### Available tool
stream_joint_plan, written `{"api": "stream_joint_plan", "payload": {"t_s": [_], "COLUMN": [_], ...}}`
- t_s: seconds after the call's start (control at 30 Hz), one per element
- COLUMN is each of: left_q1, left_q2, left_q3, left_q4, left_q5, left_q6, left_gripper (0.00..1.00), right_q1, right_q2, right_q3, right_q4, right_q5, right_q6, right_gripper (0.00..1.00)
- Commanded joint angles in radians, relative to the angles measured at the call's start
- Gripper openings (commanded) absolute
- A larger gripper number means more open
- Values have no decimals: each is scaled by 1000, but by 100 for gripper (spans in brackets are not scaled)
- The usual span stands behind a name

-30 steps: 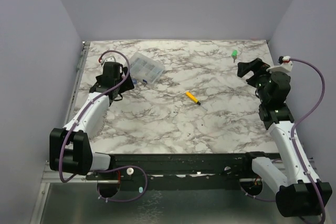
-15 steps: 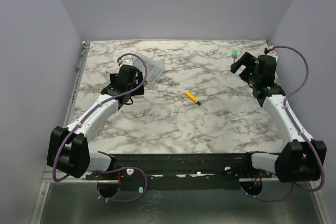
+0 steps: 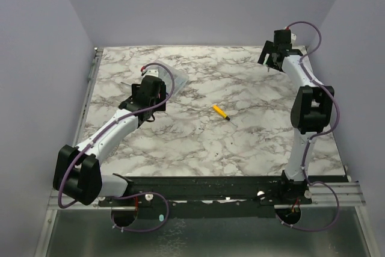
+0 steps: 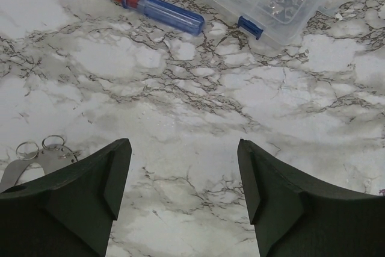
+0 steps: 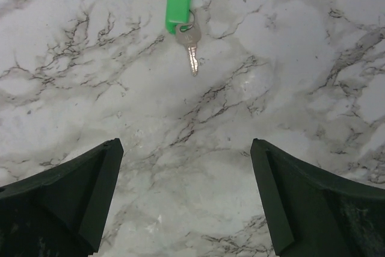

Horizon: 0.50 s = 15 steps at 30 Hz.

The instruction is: Put the keys on the keyring

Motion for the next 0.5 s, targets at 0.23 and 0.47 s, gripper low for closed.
{"api": "stream_joint_plan", "payload": {"t_s": [0.23, 0.47], "left_q1": [-13, -14], "left_q2": [-20, -24], "left_q3": [25, 24], "left_q4": [-7, -7], "left_q5": [-3, -9], "left_q6": [23, 25], "left_gripper": [77, 77], "right_q1": [-58, -82], "right_q2": [433, 527], "right_q3": [587, 658], "right_q4": [-210, -111], "right_q5": [-44, -119], "right_q6": [-120, -132], "right_gripper": [100, 100]}}
